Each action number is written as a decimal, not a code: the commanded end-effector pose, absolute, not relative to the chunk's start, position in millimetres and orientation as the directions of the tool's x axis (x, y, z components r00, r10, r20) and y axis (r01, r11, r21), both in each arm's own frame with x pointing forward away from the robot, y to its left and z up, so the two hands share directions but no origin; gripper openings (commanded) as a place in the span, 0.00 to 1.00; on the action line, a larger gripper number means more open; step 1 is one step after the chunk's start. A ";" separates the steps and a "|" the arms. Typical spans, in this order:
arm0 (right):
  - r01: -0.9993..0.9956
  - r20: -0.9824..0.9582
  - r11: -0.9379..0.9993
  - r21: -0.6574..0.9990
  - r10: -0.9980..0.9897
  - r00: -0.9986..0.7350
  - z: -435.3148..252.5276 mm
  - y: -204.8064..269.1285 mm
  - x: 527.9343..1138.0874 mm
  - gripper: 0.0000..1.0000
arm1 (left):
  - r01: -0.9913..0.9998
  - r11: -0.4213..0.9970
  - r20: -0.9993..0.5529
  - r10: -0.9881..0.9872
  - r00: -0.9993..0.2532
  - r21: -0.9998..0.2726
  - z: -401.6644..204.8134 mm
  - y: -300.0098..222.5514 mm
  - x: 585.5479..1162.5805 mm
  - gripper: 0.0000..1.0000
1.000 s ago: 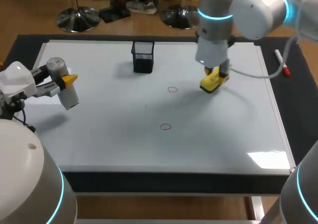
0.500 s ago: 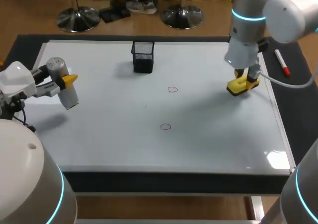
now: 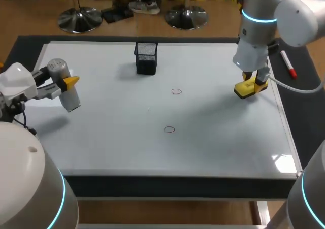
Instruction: Pick up the inspection probe, press it on each red-marked spot on the whiteboard one by one, put down the probe, pick up the eraser, and wipe off all the red marks.
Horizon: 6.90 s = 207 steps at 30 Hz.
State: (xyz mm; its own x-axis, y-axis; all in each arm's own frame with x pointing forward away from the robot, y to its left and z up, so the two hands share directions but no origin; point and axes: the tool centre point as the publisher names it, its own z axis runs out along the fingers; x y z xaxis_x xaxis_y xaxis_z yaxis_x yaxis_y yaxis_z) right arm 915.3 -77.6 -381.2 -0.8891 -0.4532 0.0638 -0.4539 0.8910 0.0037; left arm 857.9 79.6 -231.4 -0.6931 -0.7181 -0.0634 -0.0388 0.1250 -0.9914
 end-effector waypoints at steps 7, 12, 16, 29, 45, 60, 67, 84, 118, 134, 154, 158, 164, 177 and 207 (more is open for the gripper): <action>-0.455 0.064 0.890 0.003 -0.454 -0.888 -380.4 -78.6 915.2 0.00 | -0.017 0.129 -0.069 -0.631 -0.773 -0.991 -226.4 48.9 872.6 0.00; -0.455 0.064 0.890 0.003 -0.454 -0.888 -380.4 -78.6 915.2 0.00 | 0.010 0.125 -0.078 -0.553 -0.830 -0.992 -220.8 19.0 886.9 0.00; -0.455 0.064 0.890 0.003 -0.454 -0.888 -380.4 -78.6 915.2 0.00 | 0.028 0.118 -0.082 -0.482 -0.873 -0.993 -217.7 -8.1 895.9 0.00; -0.455 0.064 0.890 0.003 -0.454 -0.888 -380.4 -78.6 915.2 0.00 | 0.053 0.087 -0.071 -0.215 -0.974 -0.995 -221.1 -101.9 917.0 0.00; -0.455 0.064 0.890 0.003 -0.454 -0.888 -380.4 -78.6 915.2 0.00 | 0.058 0.076 -0.057 0.007 -0.998 -0.995 -237.9 -185.4 921.2 0.00; -0.455 0.064 0.890 0.003 -0.454 -0.888 -380.4 -78.6 915.2 0.00 | 0.063 0.080 -0.053 0.121 -0.991 -0.995 -251.5 -237.2 930.9 0.00; -0.455 0.064 0.890 0.003 -0.454 -0.888 -380.4 -78.6 915.2 0.00 | 0.067 0.072 -0.057 0.141 -0.988 -0.995 -258.2 -244.8 935.3 0.00; -0.455 0.064 0.890 0.003 -0.454 -0.888 -380.4 -78.6 915.2 0.00 | 0.065 0.047 -0.056 0.168 -0.984 -0.997 -276.3 -257.1 947.8 0.00; -0.455 0.064 0.890 0.003 -0.454 -0.888 -380.4 -78.6 915.2 0.00 | 0.040 0.069 -0.027 0.173 -0.985 -0.997 -288.0 -261.7 949.0 0.00; -0.455 0.064 0.890 0.003 -0.454 -0.888 -380.4 -78.6 915.2 0.00 | 0.059 0.049 -0.049 0.190 -0.981 -0.997 -278.4 -267.4 954.8 0.00; -0.455 0.064 0.890 0.003 -0.454 -0.888 -380.4 -78.6 915.2 0.00 | 0.082 0.039 -0.060 0.391 -0.918 -0.996 -243.1 -262.6 988.7 0.00; -0.455 0.064 0.890 0.003 -0.454 -0.888 -380.4 -78.6 915.2 0.00 | 0.101 0.049 -0.072 0.423 -0.903 -0.994 -236.7 -263.1 999.7 0.00; -0.455 0.064 0.890 0.003 -0.454 -0.888 -380.4 -78.6 915.2 0.00 | 0.106 0.029 -0.081 0.455 -0.887 -0.994 -228.6 -265.6 1018.4 0.00; -0.455 0.064 0.890 0.003 -0.454 -0.888 -380.4 -78.6 915.2 0.00 | 0.120 0.020 -0.093 0.507 -0.857 -0.993 -219.0 -276.9 1058.4 0.00; -0.455 0.064 0.890 0.003 -0.454 -0.888 -380.4 -78.6 915.2 0.00 | 0.090 0.039 -0.052 0.574 -0.817 -0.995 -223.5 -287.5 1083.3 0.00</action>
